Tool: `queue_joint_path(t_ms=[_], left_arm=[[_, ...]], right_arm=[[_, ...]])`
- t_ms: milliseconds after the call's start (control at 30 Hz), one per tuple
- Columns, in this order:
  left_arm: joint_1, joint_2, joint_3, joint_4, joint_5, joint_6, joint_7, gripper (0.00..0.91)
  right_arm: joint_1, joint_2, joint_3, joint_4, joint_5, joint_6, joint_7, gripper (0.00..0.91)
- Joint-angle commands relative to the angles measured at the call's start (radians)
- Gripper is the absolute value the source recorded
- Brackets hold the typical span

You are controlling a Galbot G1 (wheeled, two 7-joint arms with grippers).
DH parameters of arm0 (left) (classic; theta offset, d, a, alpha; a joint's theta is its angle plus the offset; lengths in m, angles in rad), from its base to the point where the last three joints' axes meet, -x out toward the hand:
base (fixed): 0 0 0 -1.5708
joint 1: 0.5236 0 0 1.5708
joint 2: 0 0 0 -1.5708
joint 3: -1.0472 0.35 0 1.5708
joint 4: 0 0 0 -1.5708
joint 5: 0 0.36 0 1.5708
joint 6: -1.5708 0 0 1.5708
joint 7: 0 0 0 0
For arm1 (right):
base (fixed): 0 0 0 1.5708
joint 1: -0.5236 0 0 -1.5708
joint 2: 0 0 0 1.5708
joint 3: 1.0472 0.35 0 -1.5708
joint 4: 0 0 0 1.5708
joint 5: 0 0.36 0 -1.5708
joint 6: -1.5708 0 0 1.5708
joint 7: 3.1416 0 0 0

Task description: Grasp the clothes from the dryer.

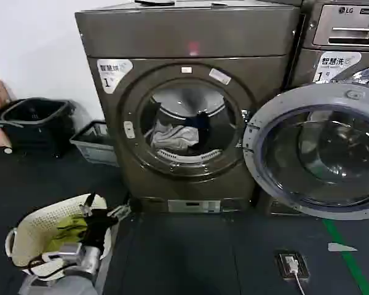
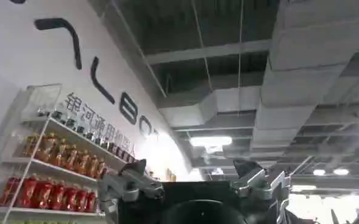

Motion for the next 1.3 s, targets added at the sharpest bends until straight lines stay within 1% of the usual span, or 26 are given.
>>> queue_joint_path(t_ms=[33, 133, 333, 533, 867, 1300], left_arm=[[0.005, 0.014, -0.009, -0.011, -0.009, -0.010, 0.018, 0.907], [0.009, 0.007, -0.008, -0.016, -0.008, -0.013, 0.019, 0.907], [-0.009, -0.008, -0.004, -0.009, -0.006, -0.010, 0.021, 0.907], [-0.003, 0.017, -0.006, -0.012, -0.004, -0.004, 0.044, 0.907], [0.003, -0.001, -0.006, -0.017, -0.004, -0.009, 0.062, 0.907], [0.010, 0.007, -0.006, -0.023, 0.002, -0.015, 0.064, 0.907]], right_arm=[[-0.005, 0.006, -0.007, 0.005, 0.019, 0.023, -0.005, 0.907], [0.002, 0.009, -0.009, 0.020, 0.031, 0.012, -0.001, 0.907], [-0.001, 0.012, 0.000, 0.018, 0.041, 0.019, -0.001, 0.907], [0.013, 0.011, -0.010, 0.027, 0.047, 0.018, 0.000, 0.907], [0.009, 0.005, -0.001, 0.022, 0.052, 0.019, -0.001, 0.907], [0.006, 0.008, -0.005, 0.031, 0.057, 0.020, -0.006, 0.907]])
